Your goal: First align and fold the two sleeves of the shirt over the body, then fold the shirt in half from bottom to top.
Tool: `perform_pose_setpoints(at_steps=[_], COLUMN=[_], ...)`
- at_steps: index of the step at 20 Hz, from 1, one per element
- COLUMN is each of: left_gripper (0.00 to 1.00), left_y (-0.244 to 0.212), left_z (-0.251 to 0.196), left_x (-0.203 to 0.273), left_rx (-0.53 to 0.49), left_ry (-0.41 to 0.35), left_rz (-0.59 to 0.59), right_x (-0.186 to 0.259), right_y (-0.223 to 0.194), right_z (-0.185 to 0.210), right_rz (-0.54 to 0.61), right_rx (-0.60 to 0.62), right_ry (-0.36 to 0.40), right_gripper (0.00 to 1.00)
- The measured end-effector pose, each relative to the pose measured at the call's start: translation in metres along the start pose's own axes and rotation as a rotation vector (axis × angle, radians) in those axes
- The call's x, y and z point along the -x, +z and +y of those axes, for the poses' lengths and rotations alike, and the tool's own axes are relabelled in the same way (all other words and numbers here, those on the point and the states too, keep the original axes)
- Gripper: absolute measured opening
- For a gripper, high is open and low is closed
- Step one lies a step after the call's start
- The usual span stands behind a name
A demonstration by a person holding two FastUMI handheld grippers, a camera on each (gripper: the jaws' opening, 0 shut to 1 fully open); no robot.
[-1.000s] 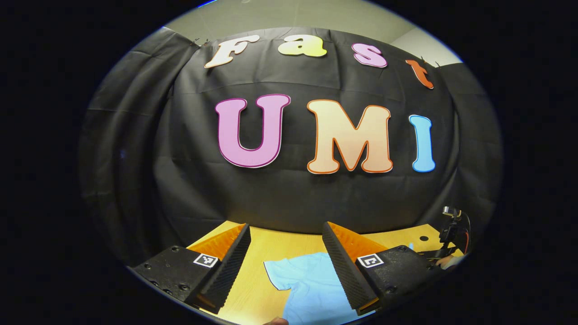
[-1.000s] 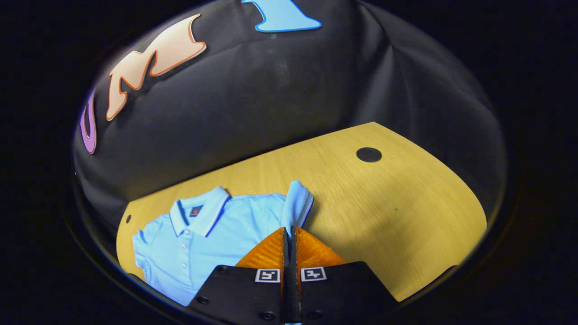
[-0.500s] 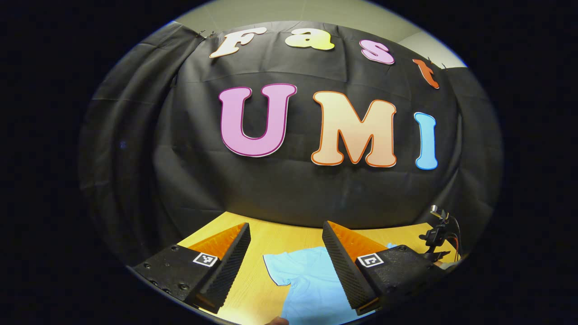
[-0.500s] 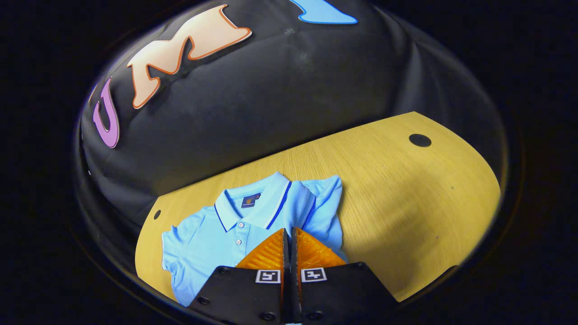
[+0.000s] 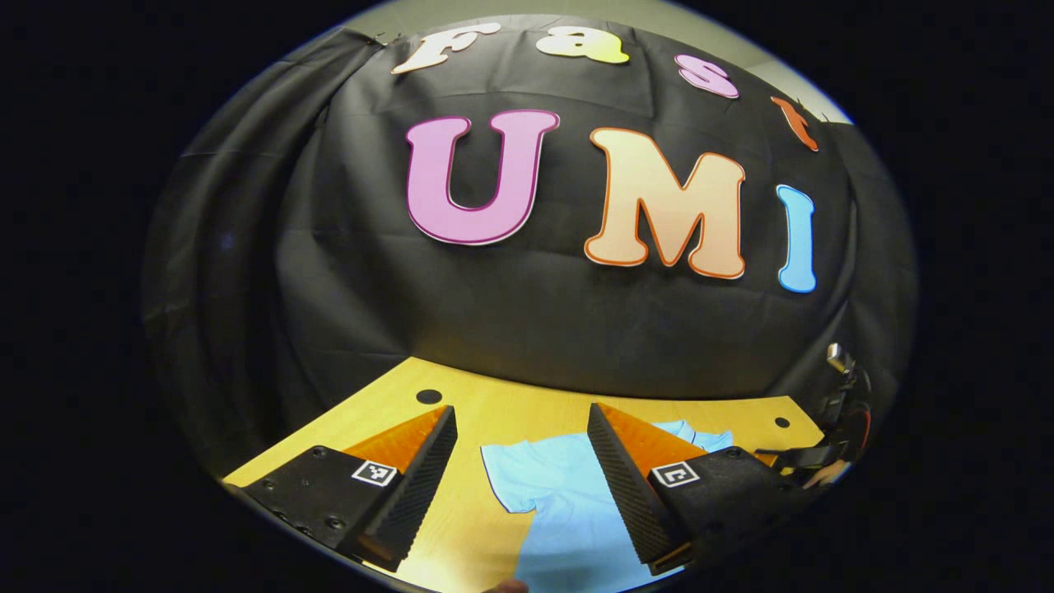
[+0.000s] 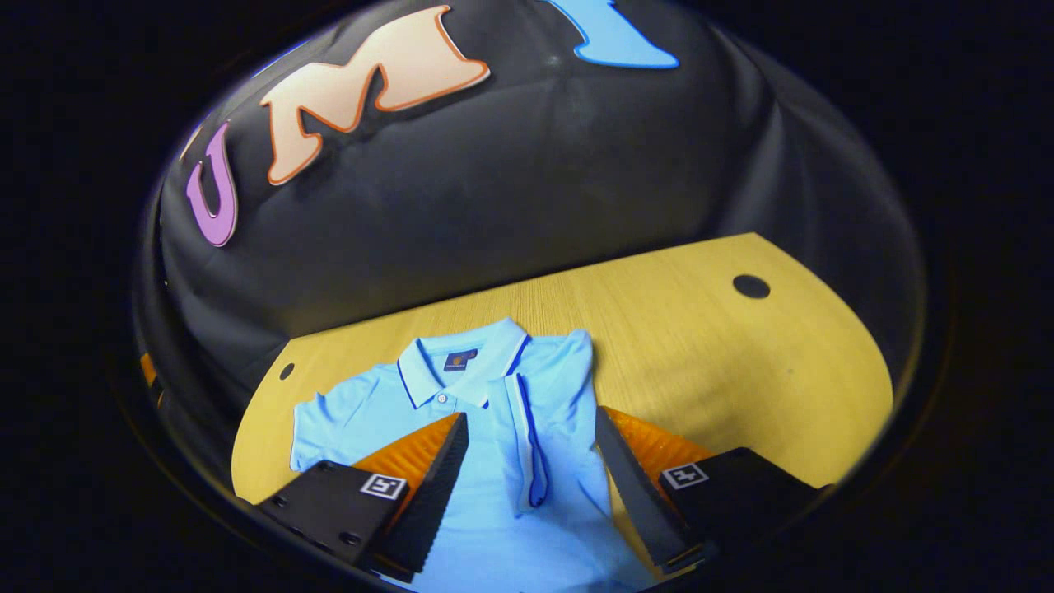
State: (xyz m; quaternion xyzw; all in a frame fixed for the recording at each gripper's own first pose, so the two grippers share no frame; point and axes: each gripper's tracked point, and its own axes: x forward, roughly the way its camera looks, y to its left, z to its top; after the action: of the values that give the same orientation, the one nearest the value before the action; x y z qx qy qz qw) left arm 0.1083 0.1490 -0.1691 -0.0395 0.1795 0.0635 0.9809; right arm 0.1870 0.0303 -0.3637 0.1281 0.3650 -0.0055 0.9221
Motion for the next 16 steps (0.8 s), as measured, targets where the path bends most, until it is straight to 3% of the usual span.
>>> perform_pose_setpoints(at_steps=[4,8,16], left_gripper=[0.95,0.95,0.94], left_y=[-0.03,-0.061,-0.13], left_z=[-0.006,-0.002,0.018], left_x=[-0.024,-0.062,-0.122], left_rx=[0.005,-0.005,-0.007], left_ry=[-0.001,0.027,0.1], left_rz=[0.077,0.138,0.283], right_x=[0.054,0.099,0.138], right_y=[0.041,0.053,0.027], right_z=[-0.018,-0.039,-0.097], right_rz=[-0.152,-0.216,-0.175], right_rx=[0.075,0.115,0.093], right_ry=[-0.037,-0.072,-0.171], right_gripper=[0.97,0.98,0.98])
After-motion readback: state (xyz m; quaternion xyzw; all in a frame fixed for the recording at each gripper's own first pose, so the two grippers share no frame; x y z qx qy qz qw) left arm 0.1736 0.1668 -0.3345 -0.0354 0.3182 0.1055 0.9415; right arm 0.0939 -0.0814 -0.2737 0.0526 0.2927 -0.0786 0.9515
